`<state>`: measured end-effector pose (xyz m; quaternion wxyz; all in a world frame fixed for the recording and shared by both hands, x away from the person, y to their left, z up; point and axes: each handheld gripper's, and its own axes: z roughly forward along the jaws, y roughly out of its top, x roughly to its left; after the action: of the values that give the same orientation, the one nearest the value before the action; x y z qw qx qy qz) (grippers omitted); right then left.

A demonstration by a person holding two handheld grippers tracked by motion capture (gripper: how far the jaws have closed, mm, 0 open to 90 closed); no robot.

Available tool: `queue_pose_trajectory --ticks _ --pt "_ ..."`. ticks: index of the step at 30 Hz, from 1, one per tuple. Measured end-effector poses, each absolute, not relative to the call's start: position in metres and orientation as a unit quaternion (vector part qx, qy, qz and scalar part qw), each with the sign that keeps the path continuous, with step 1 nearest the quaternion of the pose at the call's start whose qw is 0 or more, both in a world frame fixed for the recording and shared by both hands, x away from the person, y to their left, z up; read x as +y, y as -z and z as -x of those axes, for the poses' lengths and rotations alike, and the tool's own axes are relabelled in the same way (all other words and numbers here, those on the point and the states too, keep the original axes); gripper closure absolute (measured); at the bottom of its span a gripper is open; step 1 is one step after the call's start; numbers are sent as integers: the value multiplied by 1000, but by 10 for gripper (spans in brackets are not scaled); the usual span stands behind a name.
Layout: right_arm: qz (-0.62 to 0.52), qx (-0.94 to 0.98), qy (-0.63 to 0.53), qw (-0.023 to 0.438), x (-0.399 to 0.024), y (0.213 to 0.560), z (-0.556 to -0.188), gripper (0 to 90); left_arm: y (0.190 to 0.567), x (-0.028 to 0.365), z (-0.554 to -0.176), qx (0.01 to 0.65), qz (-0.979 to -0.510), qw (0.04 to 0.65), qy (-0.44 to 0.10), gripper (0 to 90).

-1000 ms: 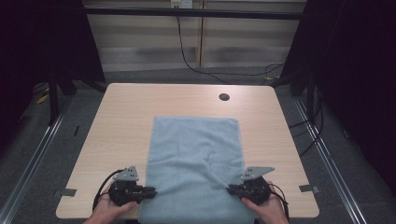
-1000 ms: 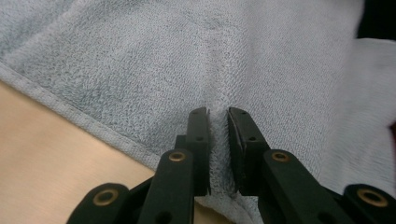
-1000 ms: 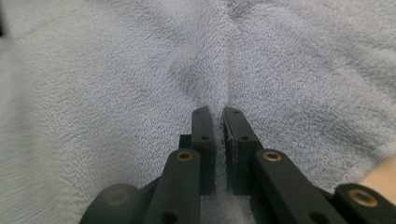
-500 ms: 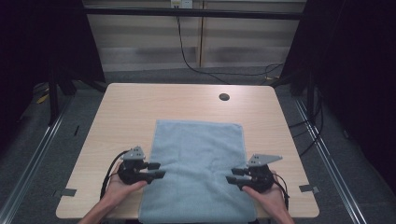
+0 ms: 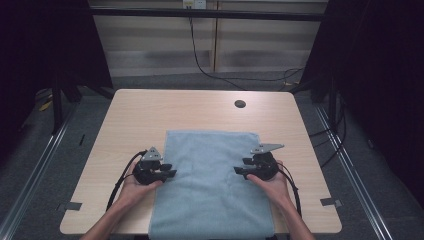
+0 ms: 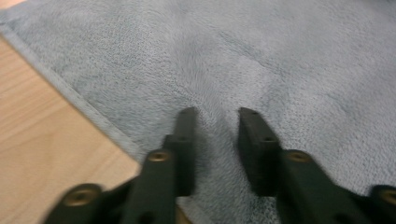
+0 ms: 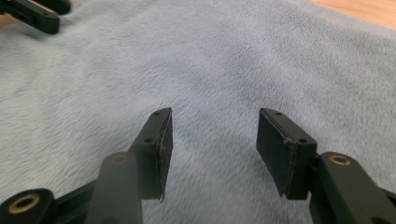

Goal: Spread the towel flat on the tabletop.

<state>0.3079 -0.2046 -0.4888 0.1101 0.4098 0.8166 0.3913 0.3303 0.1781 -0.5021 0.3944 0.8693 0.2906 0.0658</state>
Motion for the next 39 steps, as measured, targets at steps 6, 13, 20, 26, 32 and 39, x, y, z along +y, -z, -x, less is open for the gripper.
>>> queue_pose_trajectory --ticks 6,13,20,26,32,39 --pt "-393 841 -349 128 -190 500 -304 654 503 184 -324 288 -868 402 -48 815" --pt "-374 847 -366 97 -192 500 -272 814 503 192 -297 279 -868 409 -22 802" --pt "-363 852 -368 79 -194 497 -226 811 500 200 -263 266 -875 404 1 760" --pt "-368 846 -383 53 -203 495 -203 669 499 205 -249 257 -876 408 16 728" --pt "-426 799 -409 115 -239 478 -238 585 501 208 -254 257 -873 413 33 714" --pt "-455 800 -364 143 -249 493 -287 505 499 211 -249 260 -873 411 38 667"
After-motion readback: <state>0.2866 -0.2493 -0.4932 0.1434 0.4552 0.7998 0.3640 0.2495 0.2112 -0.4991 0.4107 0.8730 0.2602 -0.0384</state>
